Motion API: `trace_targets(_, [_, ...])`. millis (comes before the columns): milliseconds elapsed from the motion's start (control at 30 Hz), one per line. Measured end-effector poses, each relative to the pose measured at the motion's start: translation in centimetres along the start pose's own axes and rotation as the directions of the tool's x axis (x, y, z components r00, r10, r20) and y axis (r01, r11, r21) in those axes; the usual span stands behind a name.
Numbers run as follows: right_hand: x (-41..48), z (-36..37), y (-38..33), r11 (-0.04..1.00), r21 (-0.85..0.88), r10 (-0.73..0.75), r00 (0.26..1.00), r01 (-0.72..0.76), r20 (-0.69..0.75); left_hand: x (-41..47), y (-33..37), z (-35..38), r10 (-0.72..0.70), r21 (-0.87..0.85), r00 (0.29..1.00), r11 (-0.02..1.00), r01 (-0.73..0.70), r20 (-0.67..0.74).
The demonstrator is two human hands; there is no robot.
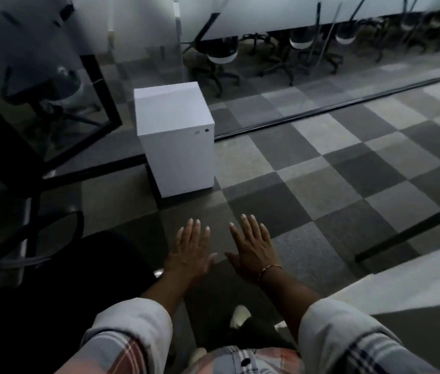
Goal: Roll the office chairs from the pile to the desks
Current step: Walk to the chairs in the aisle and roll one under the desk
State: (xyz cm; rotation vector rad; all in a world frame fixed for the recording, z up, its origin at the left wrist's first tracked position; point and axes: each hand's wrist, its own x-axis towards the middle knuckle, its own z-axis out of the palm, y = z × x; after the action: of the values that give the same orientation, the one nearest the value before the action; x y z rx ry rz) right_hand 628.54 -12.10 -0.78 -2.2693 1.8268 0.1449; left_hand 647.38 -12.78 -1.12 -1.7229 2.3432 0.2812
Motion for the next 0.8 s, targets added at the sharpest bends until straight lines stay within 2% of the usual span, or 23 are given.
trace_targets(267, [9.7, -0.7, 7.9, 0.987, 0.054, 0.155, 0.988, -0.154, -0.014, 14.7, 0.6, -1.8, 0.191, 0.070, 0.982, 0.979, -0.189, -0.011])
trace_targets(367, [13.6, -1.8, 11.7, 0.974, 0.081, 0.211, 0.977, -0.210, -0.009, 20.9, 2.0, -3.2, 0.270, 0.073, 0.963, 0.960, -0.271, 0.025])
trace_targets(533, [19.2, -5.3, 18.7, 0.973, 0.068, 0.221, 0.975, -0.220, -0.004, 31.1, 5.9, -6.7, 0.371, 0.019, 0.928, 0.928, -0.371, 0.021])
trace_targets(667, [22.1, -6.9, 23.7, 0.937, 0.132, 0.327, 0.945, -0.323, -0.003, 37.0, 9.1, -8.9, 0.439, 0.033, 0.898, 0.898, -0.439, 0.002])
trace_targets(800, [25.8, -8.1, 29.7, 0.907, 0.123, 0.405, 0.914, -0.402, 0.004, 45.2, 11.8, -10.7, 0.495, 0.065, 0.869, 0.867, -0.495, 0.009])
